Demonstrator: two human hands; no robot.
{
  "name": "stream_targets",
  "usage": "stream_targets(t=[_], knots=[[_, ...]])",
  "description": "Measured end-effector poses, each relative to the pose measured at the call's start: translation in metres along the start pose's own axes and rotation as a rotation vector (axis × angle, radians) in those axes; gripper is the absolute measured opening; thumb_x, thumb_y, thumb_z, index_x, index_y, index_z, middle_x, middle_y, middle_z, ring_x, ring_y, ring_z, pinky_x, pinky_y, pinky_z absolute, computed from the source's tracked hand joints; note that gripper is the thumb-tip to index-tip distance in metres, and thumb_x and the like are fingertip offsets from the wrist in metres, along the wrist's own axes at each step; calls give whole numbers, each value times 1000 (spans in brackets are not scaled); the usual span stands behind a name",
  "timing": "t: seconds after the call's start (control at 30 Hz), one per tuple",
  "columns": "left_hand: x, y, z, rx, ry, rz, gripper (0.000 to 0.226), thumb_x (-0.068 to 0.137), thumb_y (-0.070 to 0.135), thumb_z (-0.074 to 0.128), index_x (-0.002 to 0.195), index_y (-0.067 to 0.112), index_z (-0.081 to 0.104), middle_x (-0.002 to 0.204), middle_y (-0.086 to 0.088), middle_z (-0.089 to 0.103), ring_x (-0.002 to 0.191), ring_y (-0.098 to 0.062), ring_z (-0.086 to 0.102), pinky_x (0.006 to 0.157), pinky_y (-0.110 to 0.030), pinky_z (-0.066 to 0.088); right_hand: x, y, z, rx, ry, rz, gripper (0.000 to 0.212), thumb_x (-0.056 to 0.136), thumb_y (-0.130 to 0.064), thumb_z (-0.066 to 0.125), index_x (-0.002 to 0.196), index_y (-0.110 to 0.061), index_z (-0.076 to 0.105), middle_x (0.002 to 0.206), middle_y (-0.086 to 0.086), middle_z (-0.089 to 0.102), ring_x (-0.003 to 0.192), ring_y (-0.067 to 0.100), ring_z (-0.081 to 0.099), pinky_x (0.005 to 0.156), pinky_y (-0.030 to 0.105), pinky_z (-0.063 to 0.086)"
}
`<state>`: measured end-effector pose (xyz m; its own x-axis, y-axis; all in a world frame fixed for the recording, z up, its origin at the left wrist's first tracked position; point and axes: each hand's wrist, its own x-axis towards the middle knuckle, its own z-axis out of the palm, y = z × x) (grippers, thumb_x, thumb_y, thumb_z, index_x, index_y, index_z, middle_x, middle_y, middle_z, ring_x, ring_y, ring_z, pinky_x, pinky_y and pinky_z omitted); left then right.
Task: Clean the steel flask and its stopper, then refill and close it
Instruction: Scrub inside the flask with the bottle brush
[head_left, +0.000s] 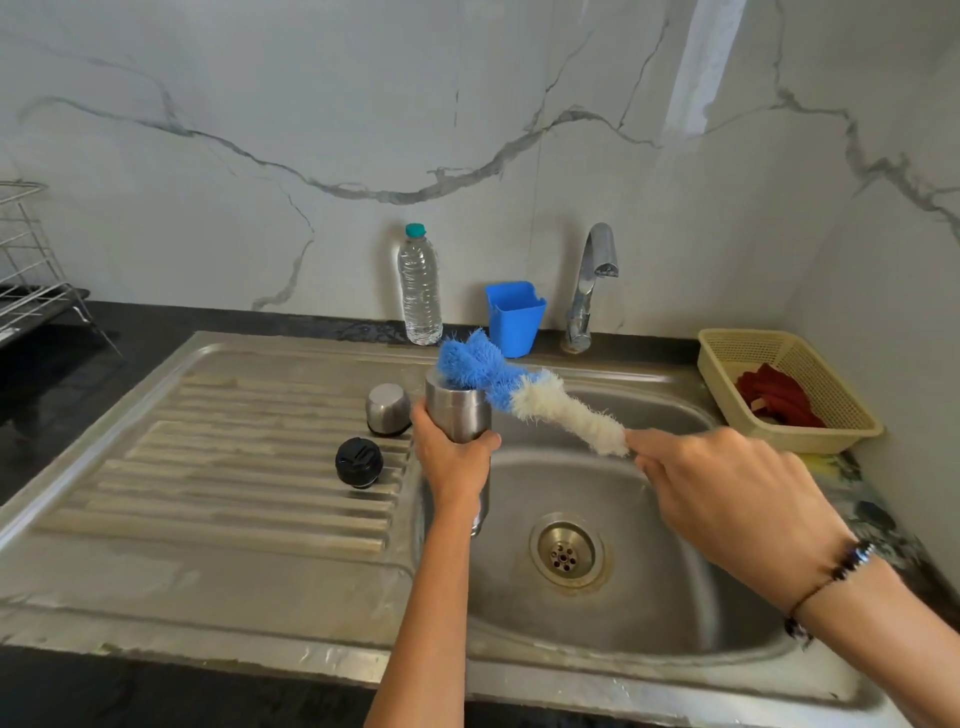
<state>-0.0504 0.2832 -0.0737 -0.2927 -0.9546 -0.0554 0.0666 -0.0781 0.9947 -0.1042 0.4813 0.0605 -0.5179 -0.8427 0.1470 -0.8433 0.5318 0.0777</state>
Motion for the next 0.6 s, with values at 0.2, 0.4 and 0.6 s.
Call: stream_targets(t=[0.2, 0.4, 0.6], knots=[[-3, -5, 5, -34, -32, -59, 84, 61, -5, 77, 127, 28, 37, 108, -7, 58, 89, -21, 62, 69, -35, 52, 20, -2, 7, 11, -1, 43, 32, 99, -28, 30, 127, -32, 45, 90, -3, 58, 87, 23, 63, 60, 28, 40], [10, 0, -6, -97, 22, -76, 85, 65, -7, 76, 132, 23, 33, 115, -12, 56, 94, -25, 60, 70, -32, 47, 0, 8, -4, 69, -1, 82, 33, 99, -33, 25, 127, -38, 42, 91, -3, 60, 86, 23, 62, 67, 33, 51], [5, 8, -3, -88, -26, -101, 83, 66, -5, 76, 132, 22, 33, 109, -10, 57, 88, -21, 60, 70, -32, 48, 4, 1, 8, 88, 15, 82, 32, 99, -31, 29, 128, -38, 42, 82, -4, 54, 80, 23, 61, 63, 32, 50]])
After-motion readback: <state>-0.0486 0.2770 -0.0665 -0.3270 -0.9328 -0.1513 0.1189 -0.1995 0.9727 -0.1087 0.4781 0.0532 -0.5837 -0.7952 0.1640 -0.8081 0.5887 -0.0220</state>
